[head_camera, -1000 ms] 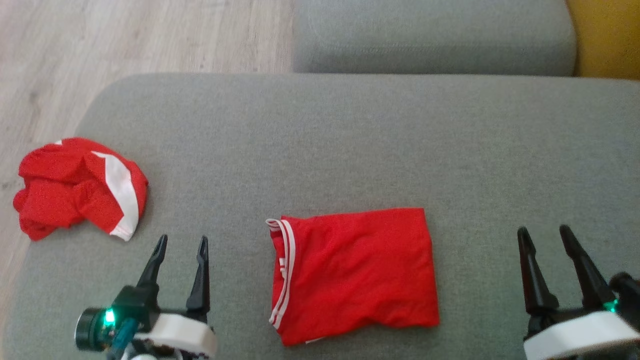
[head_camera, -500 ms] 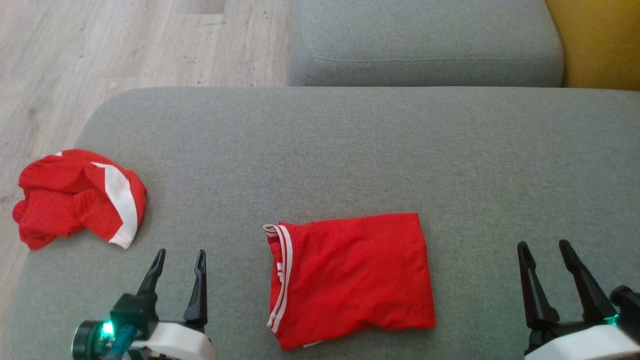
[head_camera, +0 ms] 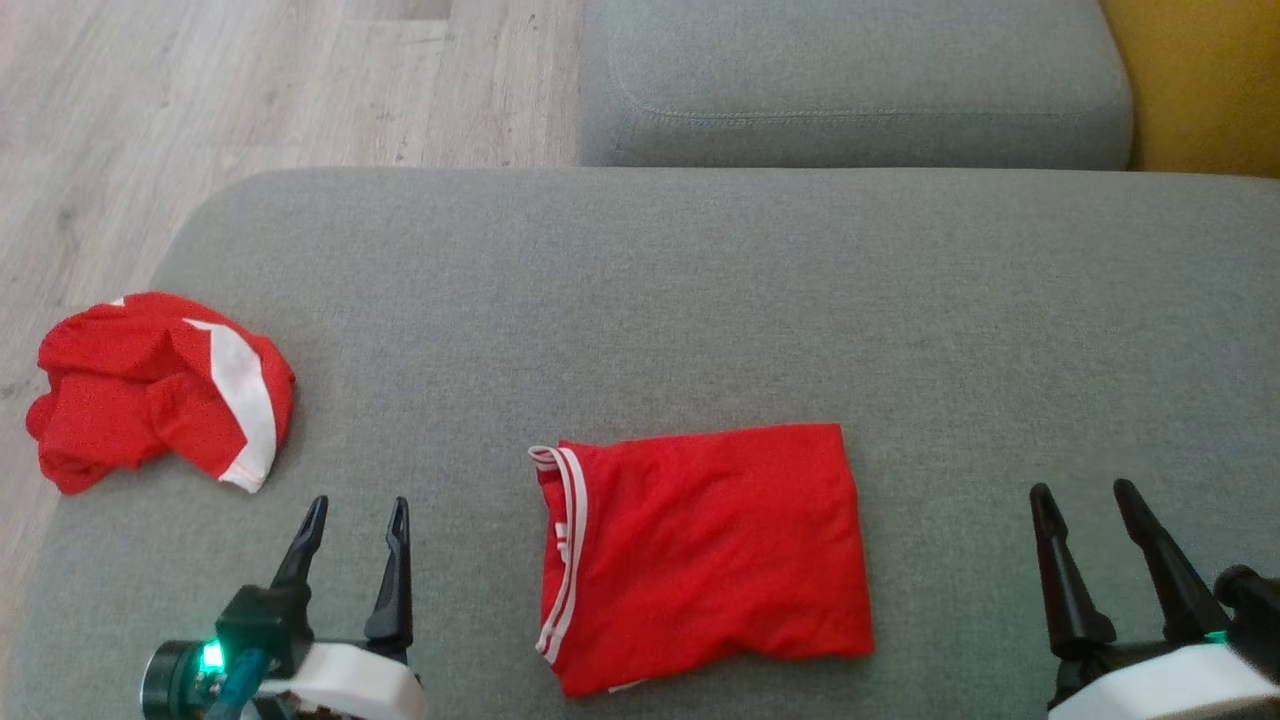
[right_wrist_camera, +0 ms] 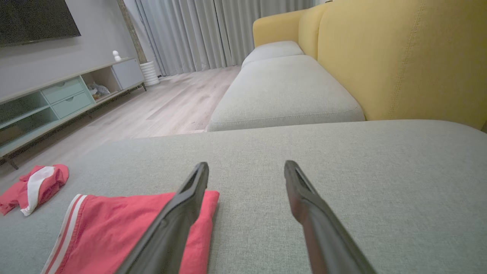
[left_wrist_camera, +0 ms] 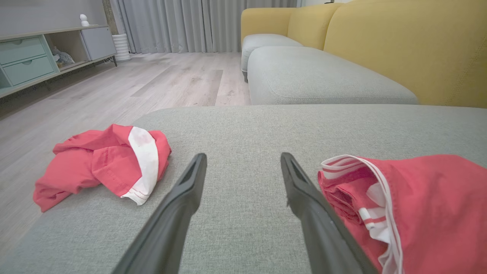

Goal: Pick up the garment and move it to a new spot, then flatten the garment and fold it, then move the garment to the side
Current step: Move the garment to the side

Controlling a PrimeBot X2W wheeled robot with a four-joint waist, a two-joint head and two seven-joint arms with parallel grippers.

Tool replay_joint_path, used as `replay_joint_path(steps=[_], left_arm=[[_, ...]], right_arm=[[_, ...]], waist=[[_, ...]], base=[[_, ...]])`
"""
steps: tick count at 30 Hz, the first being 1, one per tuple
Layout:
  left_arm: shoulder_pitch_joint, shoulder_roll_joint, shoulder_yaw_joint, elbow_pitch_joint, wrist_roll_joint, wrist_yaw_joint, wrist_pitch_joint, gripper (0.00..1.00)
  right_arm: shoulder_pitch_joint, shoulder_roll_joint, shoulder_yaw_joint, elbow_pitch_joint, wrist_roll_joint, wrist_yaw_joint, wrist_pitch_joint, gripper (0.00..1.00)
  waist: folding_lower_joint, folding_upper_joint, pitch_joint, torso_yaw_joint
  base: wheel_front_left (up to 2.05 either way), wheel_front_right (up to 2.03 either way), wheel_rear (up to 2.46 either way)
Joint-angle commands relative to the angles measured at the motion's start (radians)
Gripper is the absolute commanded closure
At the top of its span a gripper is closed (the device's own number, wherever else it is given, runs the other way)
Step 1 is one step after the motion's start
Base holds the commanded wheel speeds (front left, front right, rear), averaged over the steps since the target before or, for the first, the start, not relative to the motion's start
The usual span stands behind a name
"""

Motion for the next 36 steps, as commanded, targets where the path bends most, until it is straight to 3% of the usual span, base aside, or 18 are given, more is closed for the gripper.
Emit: replay_joint_path(steps=[1, 8, 18, 24, 25, 26, 27, 31, 36], left_arm=[[-0.039, 0.015, 0.028, -0.033, -0.002, 0.008, -0.005, 0.0], [-0.115, -0.003, 0.006, -0.04, 0.007, 0.005, -0.047, 0.0], [-0.225, -0.051, -0.028, 0.001, 0.012, 0.001, -0.151, 0.0], [-0.241, -0.065, -0.034, 0.02, 0.011, 0.002, -0.185, 0.0], [-0.241, -0.067, -0.034, 0.023, 0.011, 0.003, -0.188, 0.0], [-0.241, -0.067, -0.034, 0.023, 0.011, 0.003, -0.188, 0.0], [-0.24, -0.068, -0.033, 0.026, 0.01, 0.005, -0.19, 0.0], [-0.233, -0.064, -0.021, 0.029, 0.007, 0.01, -0.195, 0.0], [-0.218, -0.048, -0.003, 0.022, 0.003, 0.015, -0.198, 0.0]], right_arm=[[-0.033, -0.009, 0.023, -0.039, -0.012, -0.001, 0.005, 0.0], [-0.105, -0.009, 0.067, 0.056, -0.022, -0.001, 0.046, 0.0], [-0.245, -0.038, 0.158, 0.406, 0.061, -0.001, 0.062, 0.0], [-0.3, -0.056, 0.209, 0.541, 0.106, -0.001, 0.15, 0.0], [-0.307, -0.062, 0.217, 0.548, 0.109, -0.001, 0.159, 0.11], [-0.307, -0.062, 0.217, 0.548, 0.109, -0.001, 0.159, 0.11], [-0.312, -0.066, 0.224, 0.551, 0.113, -0.001, 0.162, 0.97], [-0.337, -0.086, 0.253, 0.54, 0.118, -0.001, 0.144, 1.0], [-0.377, -0.127, 0.283, 0.499, 0.112, -0.001, 0.101, 1.0]], waist=[[0.0, -0.0001, 0.007, 0.004], [0.0, -0.0001, 0.096, 0.047], [0.0, -0.0001, 0.184, 0.143], [0.0, -0.0001, 0.189, 0.164], [0.0, -0.0001, 0.189, 0.162], [0.0, -0.0001, 0.189, 0.162], [0.0, -0.0001, 0.189, 0.158], [0.0, -0.0001, 0.188, 0.113], [0.0, -0.0001, 0.181, -0.003]], base=[[0.0, 0.0, 0.0], [0.0, 0.0, 0.0], [0.0, 0.0, 0.0], [0.0, 0.0, 0.0], [0.0, 0.0, 0.0], [0.0, 0.0, 0.0], [0.0, 0.0, 0.0], [0.0, 0.0, 0.0], [0.0, 0.0, 0.0]])
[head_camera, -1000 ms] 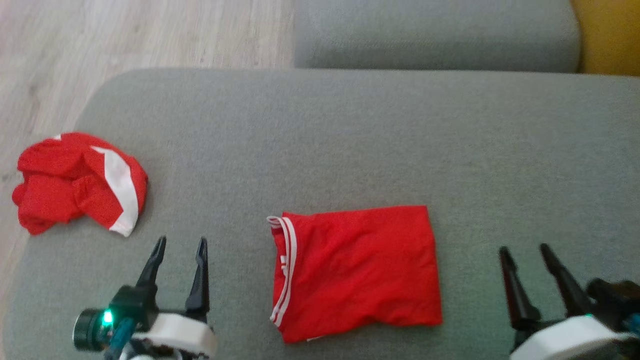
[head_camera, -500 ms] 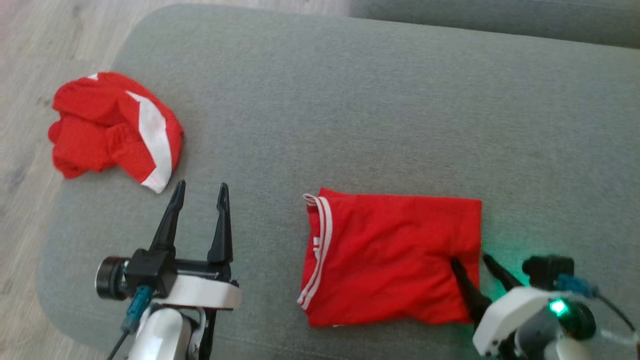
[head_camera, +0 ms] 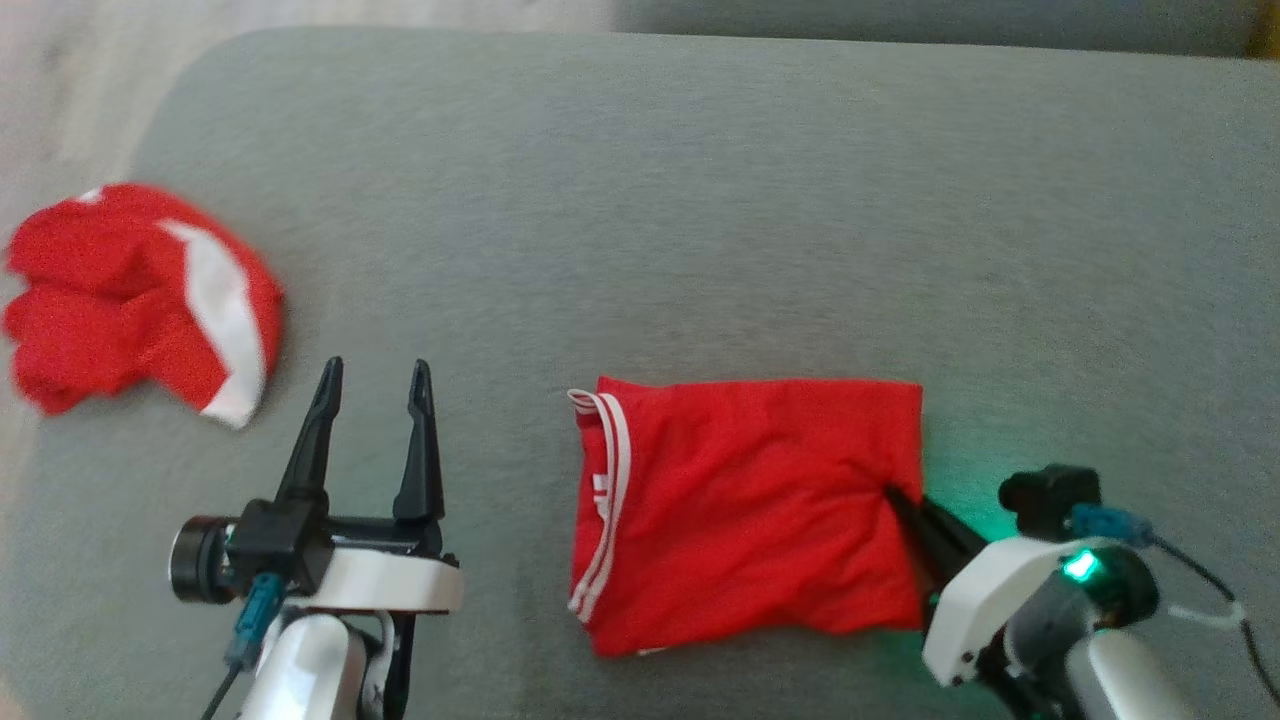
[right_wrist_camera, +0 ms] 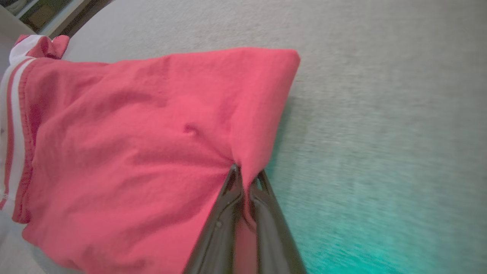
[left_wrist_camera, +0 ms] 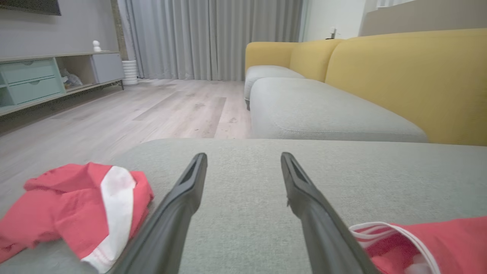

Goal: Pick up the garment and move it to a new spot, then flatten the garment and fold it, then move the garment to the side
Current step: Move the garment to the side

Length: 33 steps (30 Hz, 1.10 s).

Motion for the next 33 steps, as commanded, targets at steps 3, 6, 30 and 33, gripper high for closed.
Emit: replay_joint_path(steps=[3, 6, 30, 33], left_arm=[[-0.007, 0.022, 0.038, -0.041, 0.001, 0.007, -0.011, 0.0], [-0.007, 0.022, 0.031, -0.047, 0.0, 0.003, -0.011, 0.0], [-0.262, 0.022, -0.095, -0.13, 0.079, -0.052, 0.017, 0.0], [-0.275, 0.024, -0.1, -0.126, 0.083, -0.055, 0.014, 0.0]], right_arm=[[-0.053, -0.06, 0.01, -0.049, -0.005, -0.001, -0.021, 1.0], [-0.075, -0.099, -0.015, -0.054, -0.004, -0.001, -0.02, 1.0], [-0.501, -0.464, -0.519, 0.289, -0.067, -0.001, -0.018, 1.0], [-0.528, -0.462, -0.552, 0.327, -0.091, -0.001, -0.03, 0.69]], waist=[[-0.0001, 0.0, -0.014, -0.144], [-0.0001, 0.0, -0.015, -0.212], [-0.0001, 0.0, 0.318, -0.298], [-0.0001, 0.0, 0.332, -0.294]], base=[[0.0, 0.0, 0.0], [0.0, 0.0, 0.0], [0.0, 0.0, 0.0], [0.0, 0.0, 0.0]])
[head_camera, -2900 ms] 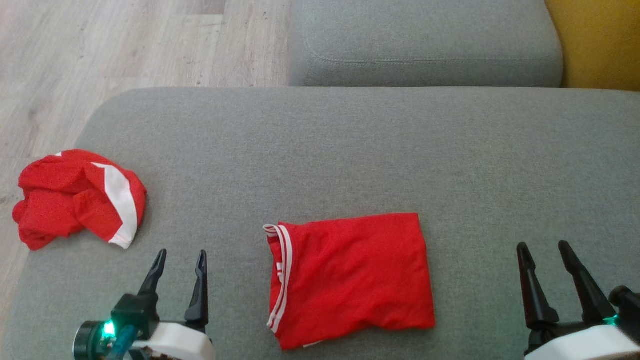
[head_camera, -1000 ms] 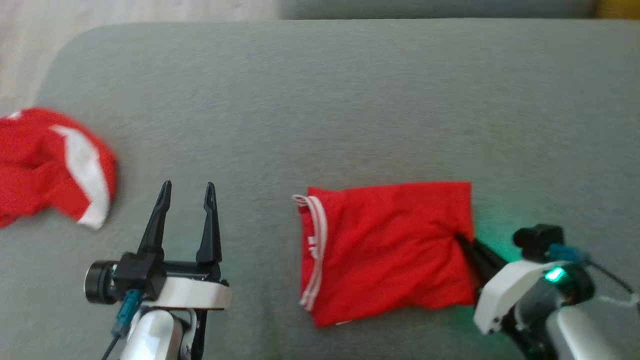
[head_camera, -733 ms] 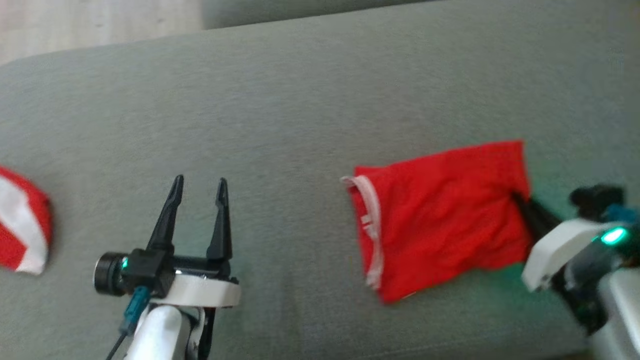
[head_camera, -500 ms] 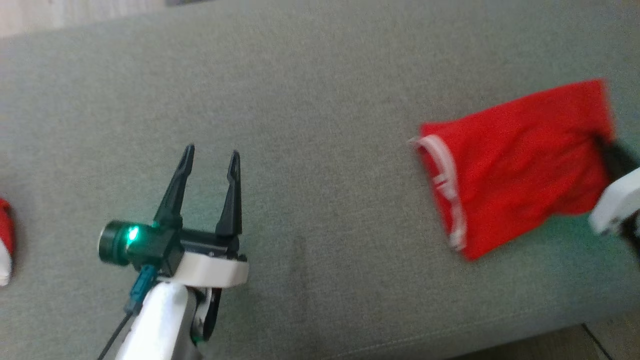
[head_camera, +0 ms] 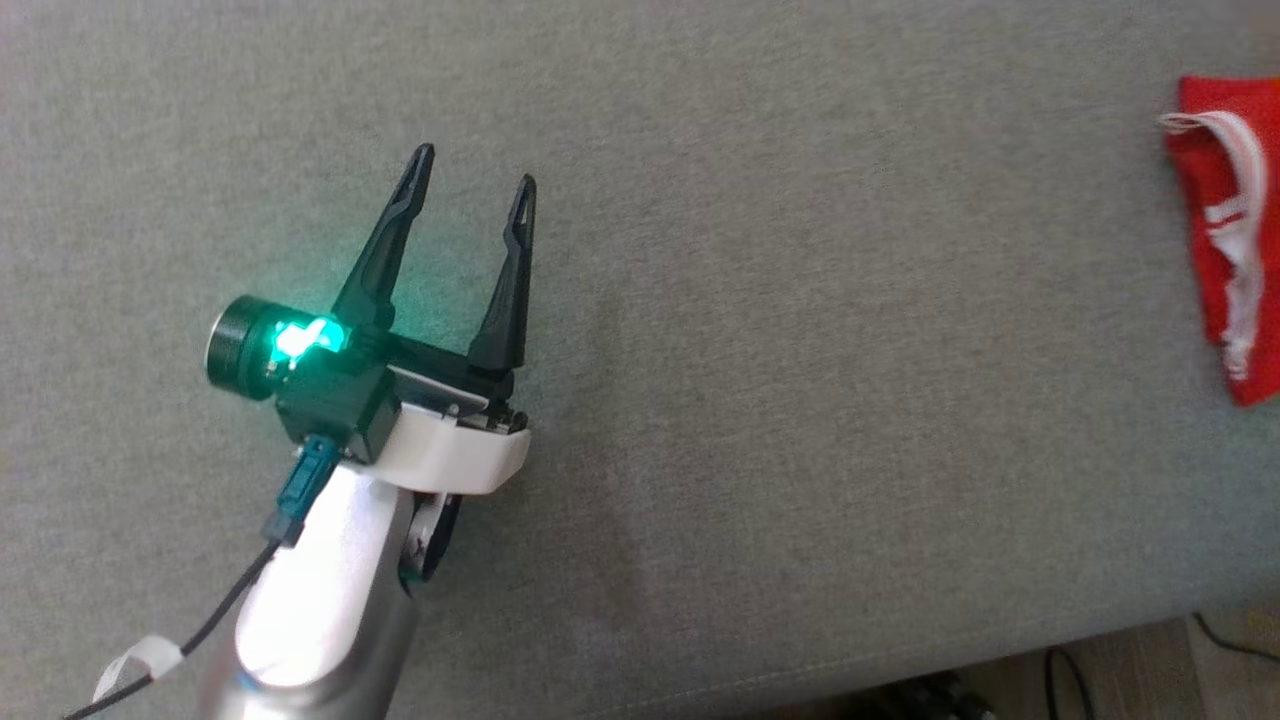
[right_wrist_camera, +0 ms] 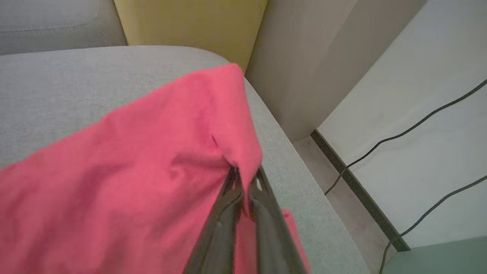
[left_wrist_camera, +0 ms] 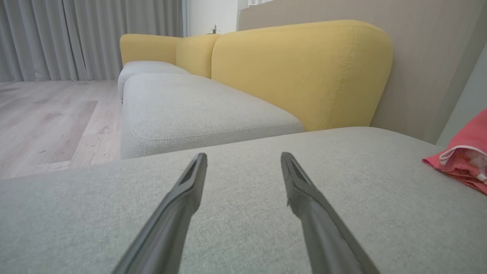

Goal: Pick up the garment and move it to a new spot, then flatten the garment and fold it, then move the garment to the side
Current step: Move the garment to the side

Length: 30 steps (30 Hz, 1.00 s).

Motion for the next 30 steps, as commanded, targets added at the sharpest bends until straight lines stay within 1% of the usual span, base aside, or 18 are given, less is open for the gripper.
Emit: replay_joint_path(steps=[1, 7, 9, 11, 13, 16, 23, 27, 30], left_arm=[[-0.017, 0.016, 0.021, -0.028, 0.012, -0.002, -0.006, 0.0], [-0.024, 0.014, 0.009, -0.007, 0.014, -0.002, -0.015, 0.0], [-0.017, 0.014, 0.01, 0.001, 0.011, 0.001, -0.018, 0.0], [-0.003, 0.015, 0.013, 0.01, 0.007, 0.006, -0.021, 0.0], [0.015, 0.018, 0.018, 0.019, 0.001, 0.012, -0.022, 0.0], [0.044, 0.024, 0.028, 0.033, -0.007, 0.024, -0.023, 0.0], [0.141, 0.041, 0.079, 0.066, -0.052, 0.066, -0.015, 0.0], [0.177, 0.049, 0.104, 0.079, -0.073, 0.085, -0.014, 0.0], [0.198, 0.058, 0.125, 0.089, -0.087, 0.098, -0.013, 0.0]], right_arm=[[-0.005, -0.041, -0.011, -0.019, -0.013, -0.001, -0.014, 0.0], [-0.013, 0.004, -0.085, 0.042, -0.116, -0.001, -0.077, 0.0], [0.004, 0.03, -0.101, 0.035, -0.135, -0.001, -0.1, 0.0], [0.032, 0.066, -0.1, 0.001, -0.147, -0.001, -0.13, 0.0], [0.07, 0.106, -0.091, -0.057, -0.157, -0.001, -0.158, 0.0], [0.143, 0.185, -0.062, -0.181, -0.161, -0.001, -0.186, 0.0], [0.335, 0.372, 0.065, -0.511, -0.161, -0.001, -0.188, 0.0], [0.423, 0.442, 0.123, -0.65, -0.145, -0.001, -0.185, 0.0], [0.467, 0.471, 0.179, -0.718, -0.133, -0.001, -0.188, 0.0]], waist=[[-0.0004, 0.0, 0.016, 0.01], [-0.0004, 0.0, -0.011, 0.026], [-0.0004, 0.0, -0.032, 0.031], [-0.0004, 0.0, -0.059, 0.034], [-0.0004, 0.0, -0.086, 0.037], [-0.0004, 0.0, -0.128, 0.043], [-0.0004, 0.0, -0.215, 0.071], [-0.0004, 0.0, -0.248, 0.114], [-0.0004, 0.0, -0.272, 0.145]], base=[[0.0, 0.0, 0.0], [0.0, 0.0, 0.0], [0.0, 0.0, 0.0], [0.0, 0.0, 0.0], [0.0, 0.0, 0.0], [0.0, 0.0, 0.0], [0.0, 0.0, 0.0], [0.0, 0.0, 0.0], [0.0, 0.0, 0.0]])
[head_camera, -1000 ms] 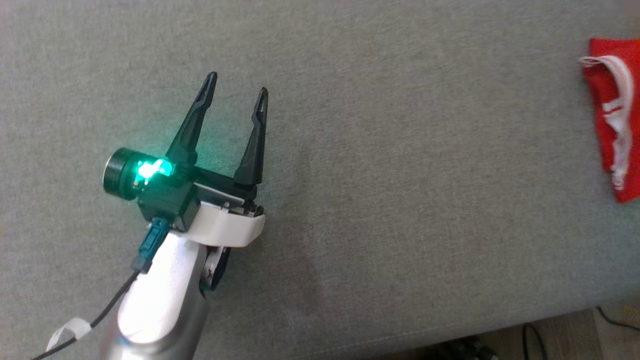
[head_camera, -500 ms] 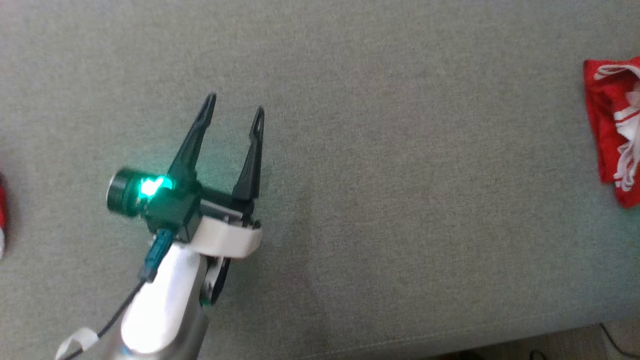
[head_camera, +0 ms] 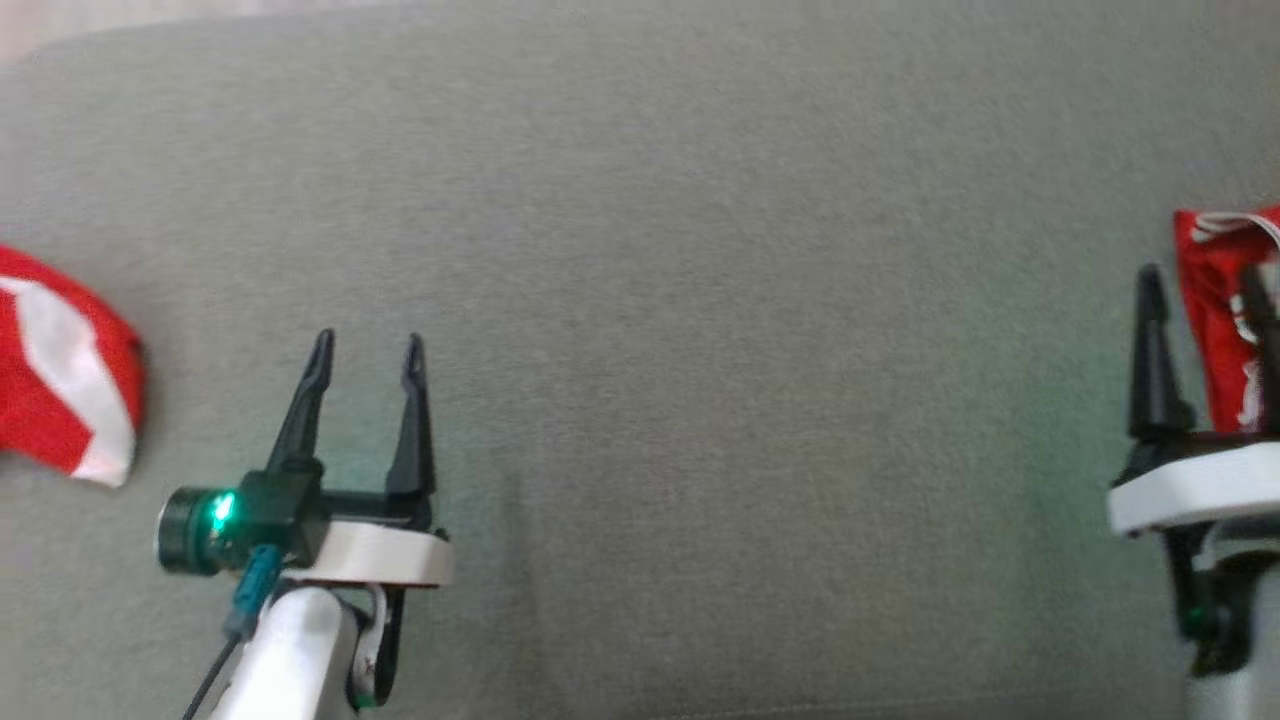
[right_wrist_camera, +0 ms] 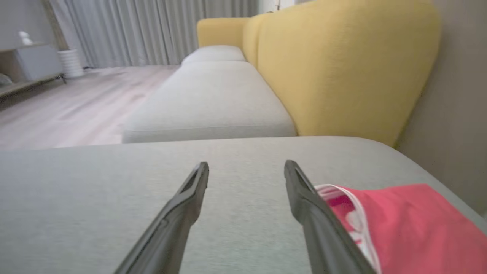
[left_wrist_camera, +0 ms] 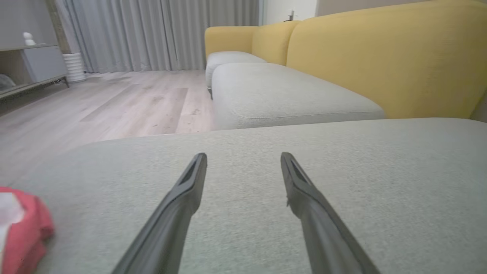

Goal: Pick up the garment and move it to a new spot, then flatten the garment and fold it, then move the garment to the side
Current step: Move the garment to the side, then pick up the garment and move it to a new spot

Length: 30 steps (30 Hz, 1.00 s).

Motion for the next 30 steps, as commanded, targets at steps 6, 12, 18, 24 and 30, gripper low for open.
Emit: replay_joint_path(steps=[6, 12, 18, 24, 30], left_arm=[[0.027, 0.042, 0.084, -0.017, -0.032, 0.03, 0.008, 0.0], [0.067, 0.066, 0.093, -0.027, -0.041, 0.036, 0.028, 0.0], [0.108, 0.074, 0.09, -0.035, -0.051, 0.038, 0.052, 0.0], [0.149, 0.082, 0.086, -0.052, -0.06, 0.043, 0.081, 0.0], [0.173, 0.089, 0.081, -0.065, -0.069, 0.046, 0.105, 0.0]], right_arm=[[0.062, 0.027, 0.118, -0.131, 0.018, -0.001, -0.021, 0.0], [0.154, 0.036, 0.134, -0.177, 0.035, -0.001, -0.021, 0.0], [0.227, 0.037, 0.138, -0.189, 0.083, -0.001, -0.02, 0.0], [0.284, 0.037, 0.148, -0.193, 0.1, -0.001, -0.015, 0.0], [0.317, 0.037, 0.15, -0.207, 0.092, -0.001, -0.003, 0.0]], waist=[[0.0002, -0.0001, -0.07, 0.081], [0.0002, -0.0001, -0.112, 0.093], [0.0002, -0.0001, -0.146, 0.084], [0.0002, -0.0001, -0.183, 0.071], [0.0002, -0.0001, -0.207, 0.068]], base=[[0.0, 0.0, 0.0], [0.0, 0.0, 0.0], [0.0, 0.0, 0.0], [0.0, 0.0, 0.0], [0.0, 0.0, 0.0]])
